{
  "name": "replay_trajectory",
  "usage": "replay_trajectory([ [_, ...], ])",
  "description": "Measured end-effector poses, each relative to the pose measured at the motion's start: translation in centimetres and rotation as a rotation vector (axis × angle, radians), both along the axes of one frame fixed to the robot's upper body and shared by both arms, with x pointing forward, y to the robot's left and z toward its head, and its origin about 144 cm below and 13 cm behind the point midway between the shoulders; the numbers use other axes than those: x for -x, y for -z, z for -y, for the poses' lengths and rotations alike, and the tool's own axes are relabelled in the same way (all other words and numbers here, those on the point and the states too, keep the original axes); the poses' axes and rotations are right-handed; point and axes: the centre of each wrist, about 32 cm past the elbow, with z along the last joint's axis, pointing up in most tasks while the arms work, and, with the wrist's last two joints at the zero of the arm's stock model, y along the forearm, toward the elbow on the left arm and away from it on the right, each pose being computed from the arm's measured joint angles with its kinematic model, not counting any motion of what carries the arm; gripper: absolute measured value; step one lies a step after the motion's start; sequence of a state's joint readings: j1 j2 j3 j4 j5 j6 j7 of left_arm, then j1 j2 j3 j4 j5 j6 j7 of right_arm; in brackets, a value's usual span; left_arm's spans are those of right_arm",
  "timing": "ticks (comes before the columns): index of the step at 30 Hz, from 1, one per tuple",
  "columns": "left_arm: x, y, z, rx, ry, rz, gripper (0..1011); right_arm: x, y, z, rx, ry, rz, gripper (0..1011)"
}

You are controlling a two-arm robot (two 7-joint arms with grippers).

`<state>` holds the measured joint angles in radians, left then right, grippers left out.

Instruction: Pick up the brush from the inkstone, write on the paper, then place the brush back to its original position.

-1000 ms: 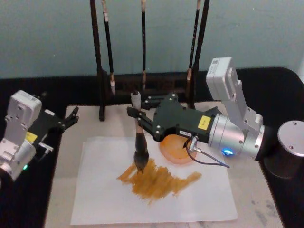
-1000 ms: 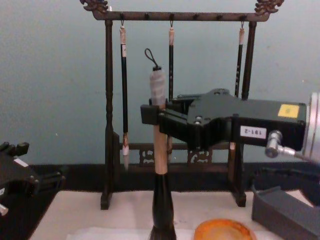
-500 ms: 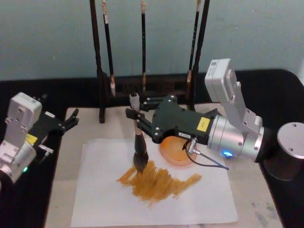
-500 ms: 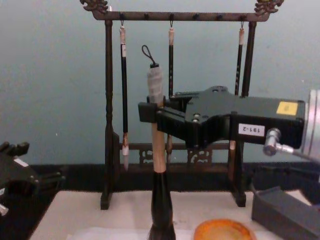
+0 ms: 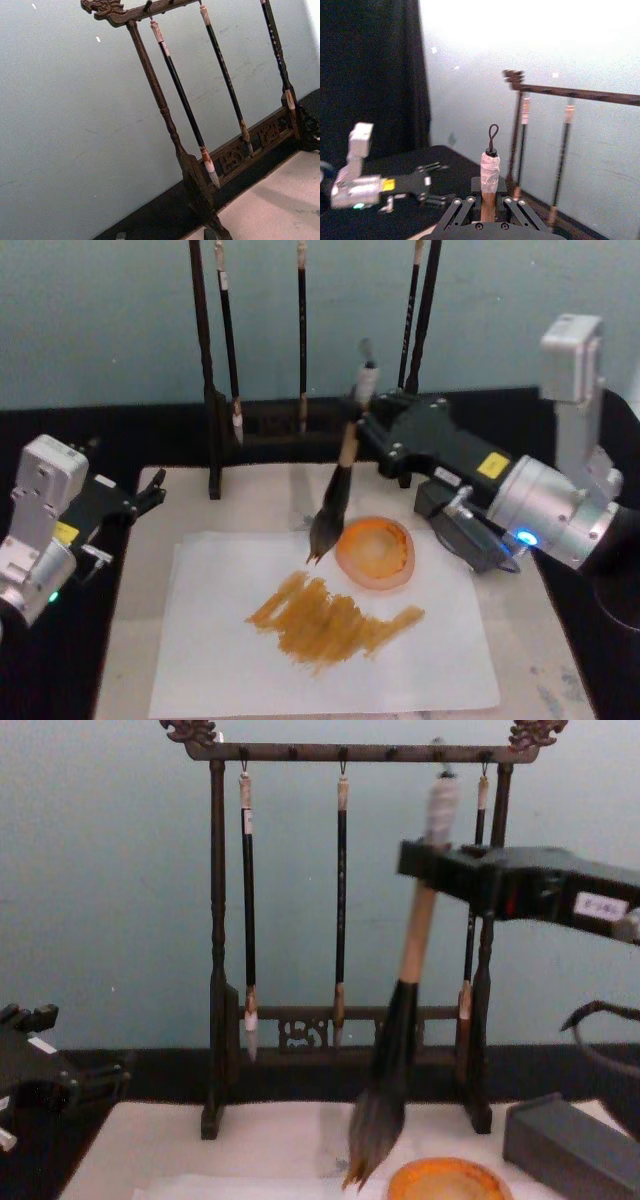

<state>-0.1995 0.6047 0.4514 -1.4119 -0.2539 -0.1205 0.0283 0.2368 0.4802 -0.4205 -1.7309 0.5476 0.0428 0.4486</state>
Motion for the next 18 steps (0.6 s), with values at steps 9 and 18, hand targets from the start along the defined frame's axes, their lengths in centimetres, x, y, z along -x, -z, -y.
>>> replay_trajectory([
  [9, 0.0, 0.0, 0.0, 0.000, 0.000, 0.000, 1010, 0.8, -0.4, 1.9, -0.072, 0.120, -0.015, 169],
  [18, 0.0, 0.0, 0.0, 0.000, 0.000, 0.000, 1010, 0.9, -0.6, 3.5, -0.127, 0.200, -0.050, 169],
])
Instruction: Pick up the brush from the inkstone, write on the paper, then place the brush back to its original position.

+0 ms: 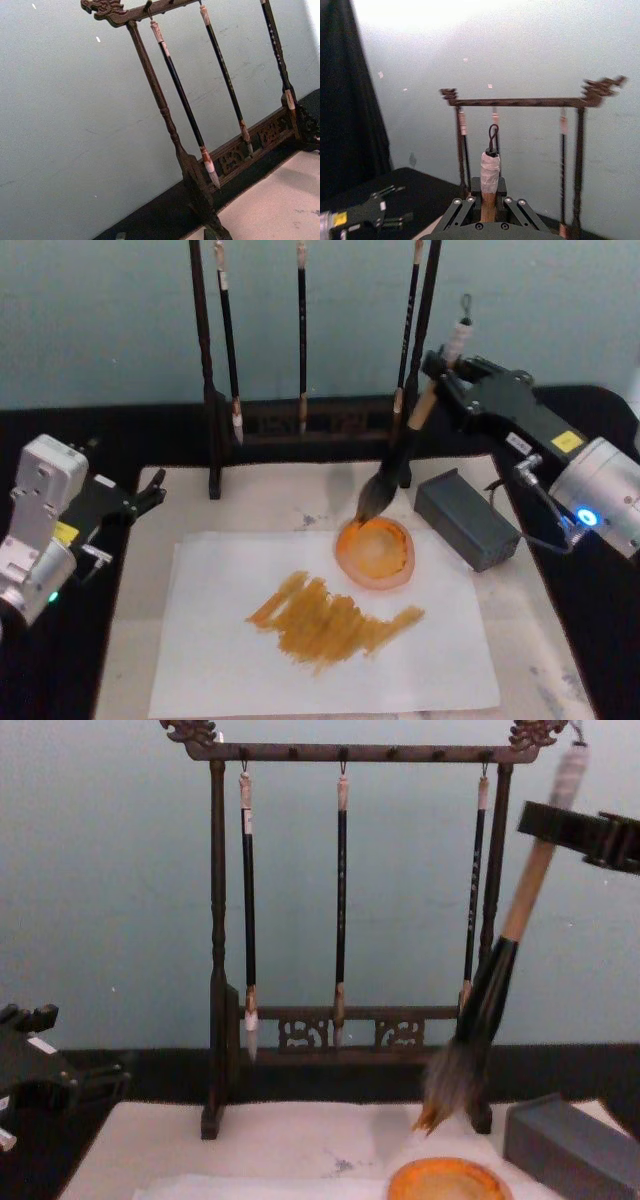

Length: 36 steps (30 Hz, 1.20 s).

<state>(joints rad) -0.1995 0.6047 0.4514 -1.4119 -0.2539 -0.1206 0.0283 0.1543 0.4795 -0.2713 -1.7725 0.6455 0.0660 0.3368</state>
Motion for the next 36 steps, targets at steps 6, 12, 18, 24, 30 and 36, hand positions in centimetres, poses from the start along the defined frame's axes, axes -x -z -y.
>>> replay_trajectory([
  [6, 0.0, 0.0, 0.0, 0.000, 0.000, 0.000, 1010, 0.3, 0.8, 0.5, -0.097, 0.063, -0.090, 169],
  [12, 0.0, 0.0, 0.0, 0.000, 0.000, 0.000, 1010, 0.6, 1.7, 0.6, -0.216, 0.116, -0.208, 169],
  [18, 0.0, 0.0, 0.0, 0.000, 0.000, 0.000, 1010, 0.8, 2.9, 0.9, -0.341, 0.171, -0.326, 169],
  [24, 0.0, 0.0, 0.0, 0.000, 0.000, 0.000, 1010, 0.8, 3.6, 1.1, -0.404, 0.207, -0.412, 169],
  [30, 0.0, 0.0, 0.0, 0.000, 0.000, 0.000, 1010, 0.8, 4.3, 1.2, -0.440, 0.226, -0.469, 169],
  [36, 0.0, 0.0, 0.0, 0.000, 0.000, 0.000, 1010, 0.7, 4.4, 1.4, -0.425, 0.223, -0.471, 169],
])
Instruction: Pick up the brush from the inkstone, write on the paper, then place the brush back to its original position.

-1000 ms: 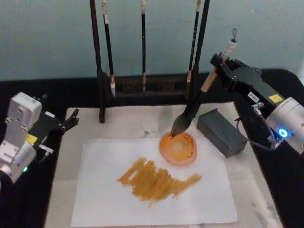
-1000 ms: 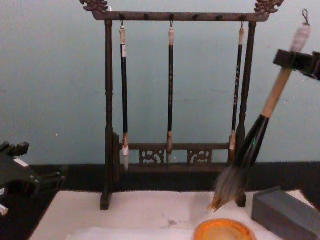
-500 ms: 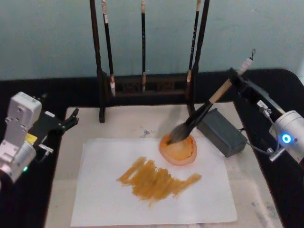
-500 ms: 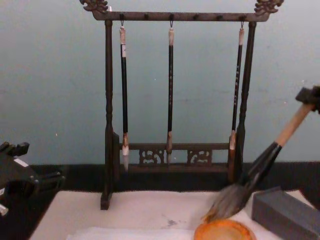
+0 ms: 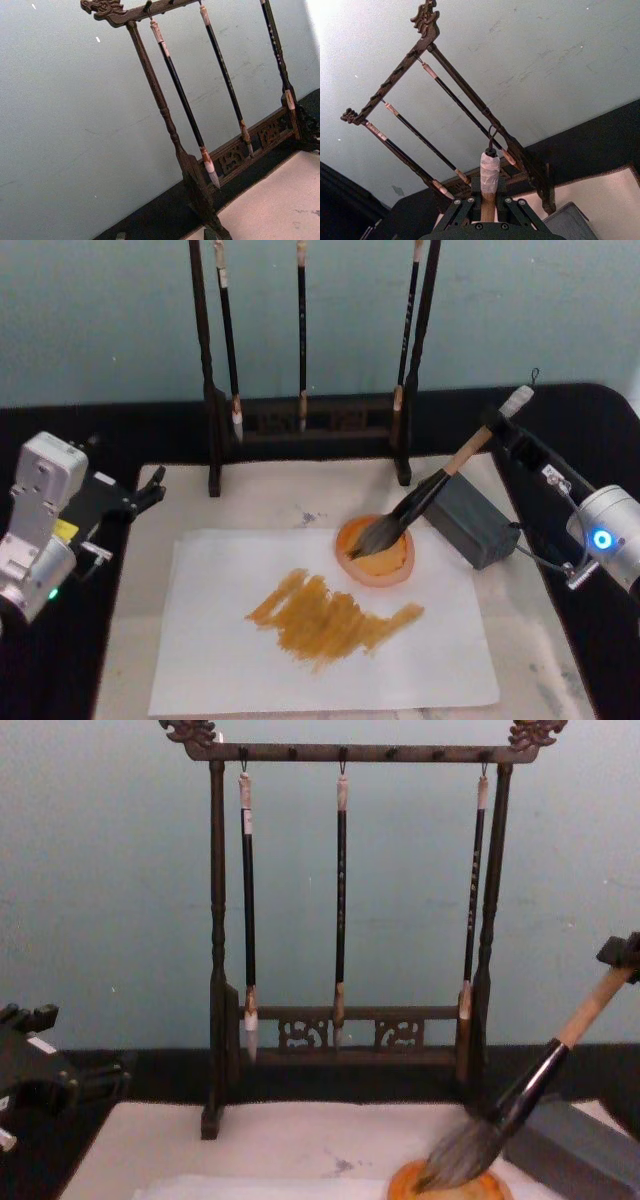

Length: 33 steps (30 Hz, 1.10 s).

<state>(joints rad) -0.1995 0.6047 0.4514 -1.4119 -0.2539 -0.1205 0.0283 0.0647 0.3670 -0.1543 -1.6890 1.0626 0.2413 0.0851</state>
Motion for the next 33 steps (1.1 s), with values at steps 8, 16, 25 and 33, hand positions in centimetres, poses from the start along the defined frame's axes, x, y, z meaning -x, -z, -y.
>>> replay_trajectory([
  [8, 0.0, 0.0, 0.0, 0.000, 0.000, 0.000, 1010, 0.0, 0.0, -0.1, -0.002, 0.001, 0.002, 169],
  [16, 0.0, 0.0, 0.0, 0.000, 0.000, 0.000, 1010, 0.0, -0.1, -0.1, -0.003, 0.001, 0.005, 169],
  [25, 0.0, 0.0, 0.0, 0.000, 0.000, 0.000, 1010, -0.1, 0.0, 0.2, -0.048, -0.003, -0.017, 169],
  [33, 0.0, 0.0, 0.0, 0.000, 0.000, 0.000, 1010, -0.4, 0.0, 1.3, -0.125, 0.008, -0.061, 169],
])
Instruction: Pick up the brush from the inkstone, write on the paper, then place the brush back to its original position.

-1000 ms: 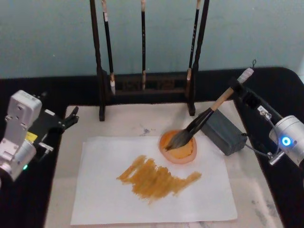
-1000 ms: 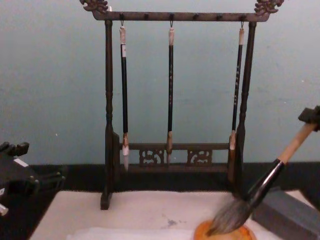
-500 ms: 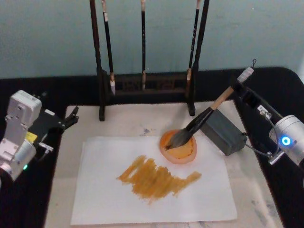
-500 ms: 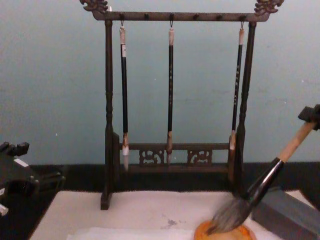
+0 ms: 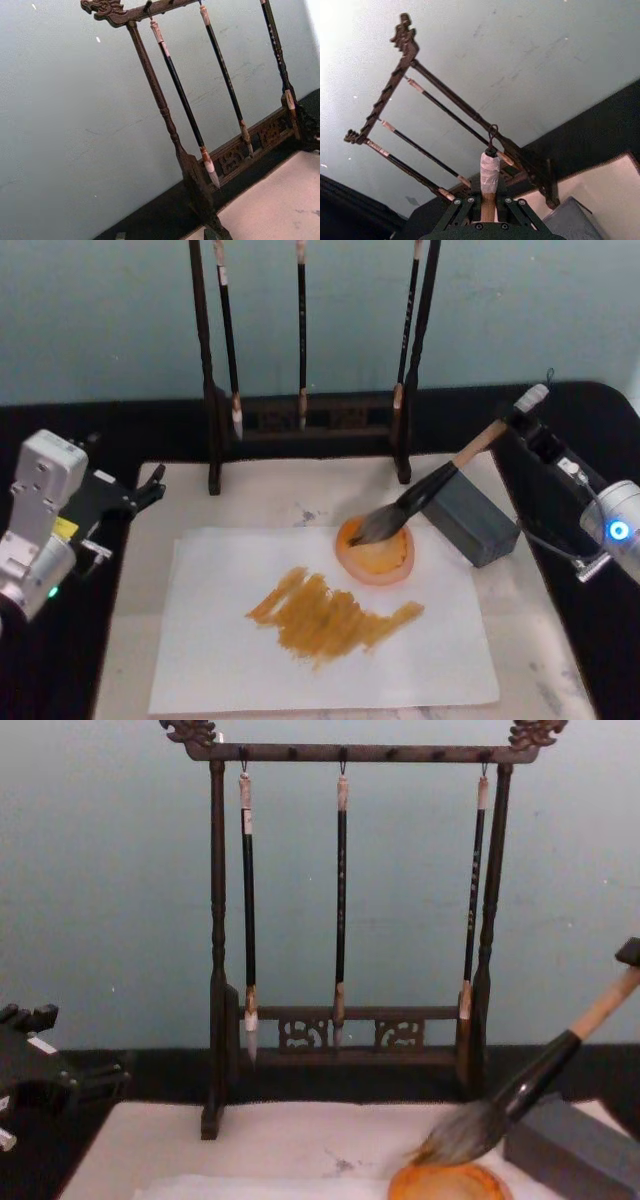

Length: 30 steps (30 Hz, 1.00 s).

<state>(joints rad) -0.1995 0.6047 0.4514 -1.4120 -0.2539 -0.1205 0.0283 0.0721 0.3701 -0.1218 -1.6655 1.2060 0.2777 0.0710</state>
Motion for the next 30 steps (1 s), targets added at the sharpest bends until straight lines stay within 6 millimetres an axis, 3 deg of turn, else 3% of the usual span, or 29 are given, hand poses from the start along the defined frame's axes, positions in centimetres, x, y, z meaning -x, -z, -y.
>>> replay_trajectory([
  [13, 0.0, 0.0, 0.0, 0.000, 0.000, 0.000, 1010, -0.8, 1.7, 1.9, -0.037, -0.023, -0.108, 169],
  [30, 0.0, 0.0, 0.0, 0.000, 0.000, 0.000, 1010, -3.1, 3.0, 2.1, -0.098, -0.017, -0.205, 169],
])
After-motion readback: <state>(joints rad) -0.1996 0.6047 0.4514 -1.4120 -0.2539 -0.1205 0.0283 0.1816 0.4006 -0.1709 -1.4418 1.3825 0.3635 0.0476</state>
